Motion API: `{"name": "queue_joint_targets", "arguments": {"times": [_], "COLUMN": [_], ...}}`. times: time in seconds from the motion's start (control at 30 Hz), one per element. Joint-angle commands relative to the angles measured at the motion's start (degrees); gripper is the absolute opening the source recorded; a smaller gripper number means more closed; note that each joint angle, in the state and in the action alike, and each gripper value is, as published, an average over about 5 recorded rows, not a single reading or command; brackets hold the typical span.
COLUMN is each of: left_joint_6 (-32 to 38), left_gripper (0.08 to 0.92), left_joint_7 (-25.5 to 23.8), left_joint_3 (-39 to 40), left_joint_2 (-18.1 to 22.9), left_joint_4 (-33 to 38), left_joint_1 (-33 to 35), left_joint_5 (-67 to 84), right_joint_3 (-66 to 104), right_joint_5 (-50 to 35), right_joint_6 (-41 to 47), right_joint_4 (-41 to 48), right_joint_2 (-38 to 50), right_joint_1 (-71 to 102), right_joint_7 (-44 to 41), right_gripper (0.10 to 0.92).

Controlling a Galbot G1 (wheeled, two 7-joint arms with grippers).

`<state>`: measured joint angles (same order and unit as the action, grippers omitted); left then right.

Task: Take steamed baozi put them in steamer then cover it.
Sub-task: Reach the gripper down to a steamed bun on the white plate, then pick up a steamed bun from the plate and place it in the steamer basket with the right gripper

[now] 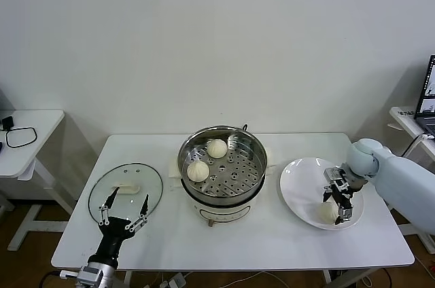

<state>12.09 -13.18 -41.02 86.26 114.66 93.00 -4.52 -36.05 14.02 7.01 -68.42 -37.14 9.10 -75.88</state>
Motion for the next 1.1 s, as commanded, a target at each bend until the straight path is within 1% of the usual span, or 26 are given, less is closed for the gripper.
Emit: {"name": "queue_joint_targets", "arguments": {"times": [0.03, 0.13, 0.3, 0.47, 0.63, 0.8, 0.93, 1.1], "left_joint_6": [0.04, 0.01, -0.07, -0.14, -0.1, -0.14, -0.16, -0.06], "left_gripper": [0.823, 0.823, 0.823, 0.823, 0.823, 0.823, 0.823, 0.823], "left_joint_7": [-0.01, 0.0, 0.02, 0.05, 0.06, 0.07, 0.06, 0.0], "left_joint_3": [0.07, 0.09, 0.13, 0.28, 0.57, 0.68, 0.44, 0.04], "left_joint_2": [0.01, 0.03, -0.01, -0.09, -0.11, -0.09, -0.16, -0.23], "left_joint_4": [0.07, 0.11, 0.31, 0.55, 0.63, 0.96, 1.23, 0.92], "left_joint_1": [-0.03, -0.04, 0.0, 0.11, 0.21, 0.3, 0.38, 0.31], "left_joint_5": [-0.03, -0.02, -0.07, -0.24, -0.49, -0.58, -0.47, -0.29], "right_joint_3": [0.9, 0.91, -1.57, -8.37, -15.61, -21.36, -24.74, -28.55], "right_joint_5": [0.12, -0.44, -3.96, -9.93, -13.1, -15.49, -14.61, -13.53], "right_joint_6": [-0.19, -0.17, 0.21, 0.95, -0.82, -7.84, -15.13, -23.62], "right_joint_4": [0.23, -0.02, -1.28, -4.16, -6.02, -8.98, -12.67, -15.59], "right_joint_2": [-0.36, -0.14, 1.58, 4.46, 4.48, 1.06, -3.54, -10.77], "right_joint_1": [0.83, 0.4, -3.62, -14.78, -29.7, -42.66, -50.57, -54.99], "right_joint_7": [0.65, 0.66, -0.06, -2.27, -3.56, -3.53, -3.14, -0.81], "right_gripper": [0.772, 0.734, 0.706, 0.704, 0.704, 0.704, 0.702, 0.711]}}
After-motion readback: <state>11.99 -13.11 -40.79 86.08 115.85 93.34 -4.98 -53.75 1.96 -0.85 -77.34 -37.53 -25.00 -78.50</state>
